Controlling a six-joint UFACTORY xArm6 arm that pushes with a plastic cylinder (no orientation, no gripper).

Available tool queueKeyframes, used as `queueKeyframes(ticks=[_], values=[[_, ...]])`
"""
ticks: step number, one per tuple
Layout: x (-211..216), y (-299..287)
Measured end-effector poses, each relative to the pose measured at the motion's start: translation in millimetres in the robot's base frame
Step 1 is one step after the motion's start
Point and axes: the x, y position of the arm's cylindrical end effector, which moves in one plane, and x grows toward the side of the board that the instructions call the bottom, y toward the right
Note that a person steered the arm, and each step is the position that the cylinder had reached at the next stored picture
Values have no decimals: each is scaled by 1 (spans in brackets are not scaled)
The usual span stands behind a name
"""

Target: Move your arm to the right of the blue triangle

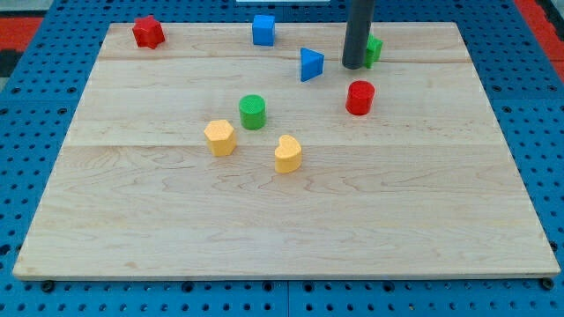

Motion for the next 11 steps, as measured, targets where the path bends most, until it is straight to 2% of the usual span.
queueKeyframes(ticks=[2,5,8,9,10,11], values=[[-23,35],[-26,85],[-27,85],[-5,72],[21,18],[22,-48]])
